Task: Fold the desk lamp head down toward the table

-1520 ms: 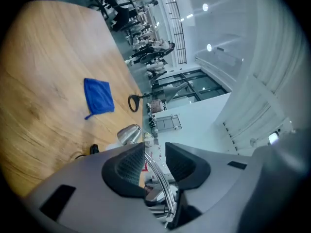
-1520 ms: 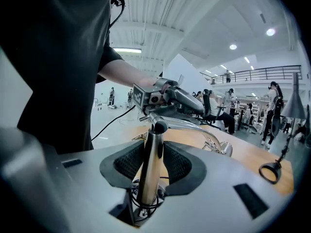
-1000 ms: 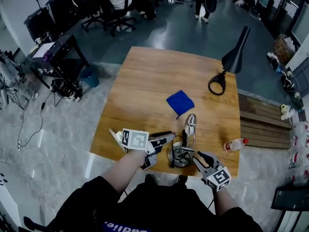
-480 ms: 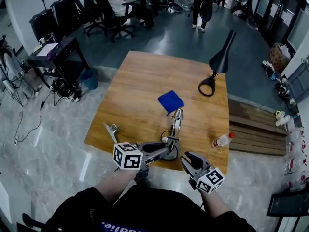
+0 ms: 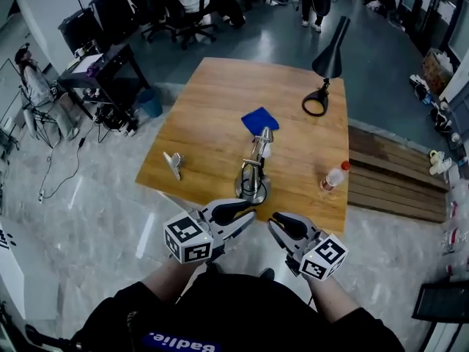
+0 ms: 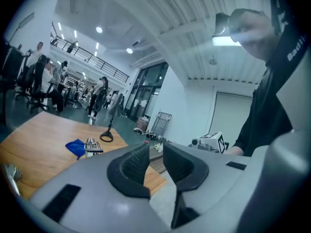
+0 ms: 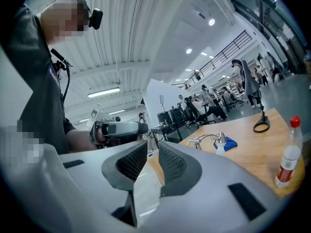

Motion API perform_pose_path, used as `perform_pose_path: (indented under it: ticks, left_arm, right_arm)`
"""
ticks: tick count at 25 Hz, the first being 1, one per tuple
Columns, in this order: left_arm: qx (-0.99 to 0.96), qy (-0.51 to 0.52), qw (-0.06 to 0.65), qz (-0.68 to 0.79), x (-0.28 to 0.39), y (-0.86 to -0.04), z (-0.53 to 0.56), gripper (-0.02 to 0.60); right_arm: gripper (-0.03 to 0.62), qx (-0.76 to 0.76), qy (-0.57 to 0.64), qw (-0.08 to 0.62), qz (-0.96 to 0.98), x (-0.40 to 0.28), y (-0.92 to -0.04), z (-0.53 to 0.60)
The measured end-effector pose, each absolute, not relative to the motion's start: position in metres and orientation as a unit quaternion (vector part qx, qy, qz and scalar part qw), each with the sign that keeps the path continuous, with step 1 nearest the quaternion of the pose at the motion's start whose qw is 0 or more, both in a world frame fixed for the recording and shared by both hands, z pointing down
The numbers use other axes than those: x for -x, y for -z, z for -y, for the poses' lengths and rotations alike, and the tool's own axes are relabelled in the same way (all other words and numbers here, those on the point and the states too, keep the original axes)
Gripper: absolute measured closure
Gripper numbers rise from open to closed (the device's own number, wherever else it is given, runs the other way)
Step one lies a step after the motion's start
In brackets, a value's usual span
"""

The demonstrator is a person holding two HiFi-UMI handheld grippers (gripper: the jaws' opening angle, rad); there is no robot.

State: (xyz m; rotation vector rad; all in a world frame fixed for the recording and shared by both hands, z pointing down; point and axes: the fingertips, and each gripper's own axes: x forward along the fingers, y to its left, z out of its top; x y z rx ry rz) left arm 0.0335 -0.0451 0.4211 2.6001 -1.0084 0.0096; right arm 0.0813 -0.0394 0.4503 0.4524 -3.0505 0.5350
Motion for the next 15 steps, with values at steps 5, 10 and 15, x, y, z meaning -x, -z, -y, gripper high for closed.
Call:
perform_pose_path:
  ticks: [5,10,15]
  left_arm:
    - [-0.932,-0.003,0.124,0.341,-0.024,-0.405,-0.007,0.572]
    - [-0.940,0.002,0.115,0.322,0.006,-0.406,-0.063,0.574]
    - [-0.948,-0.009,0.096,0.303,0.032,-0.411,-0.101,0.574]
  right_arm:
    - [0.570,-0.157,-0.159,0.004,0.975,-0.063,-0.421,-0.003]
    - [0.588,-0.184,-0.171,0.008,0.968,-0.024,-0.412,-0.055]
    - [0.588,-0.204,-0.167,0.000,0.965,0.006,-0.403,-0.088]
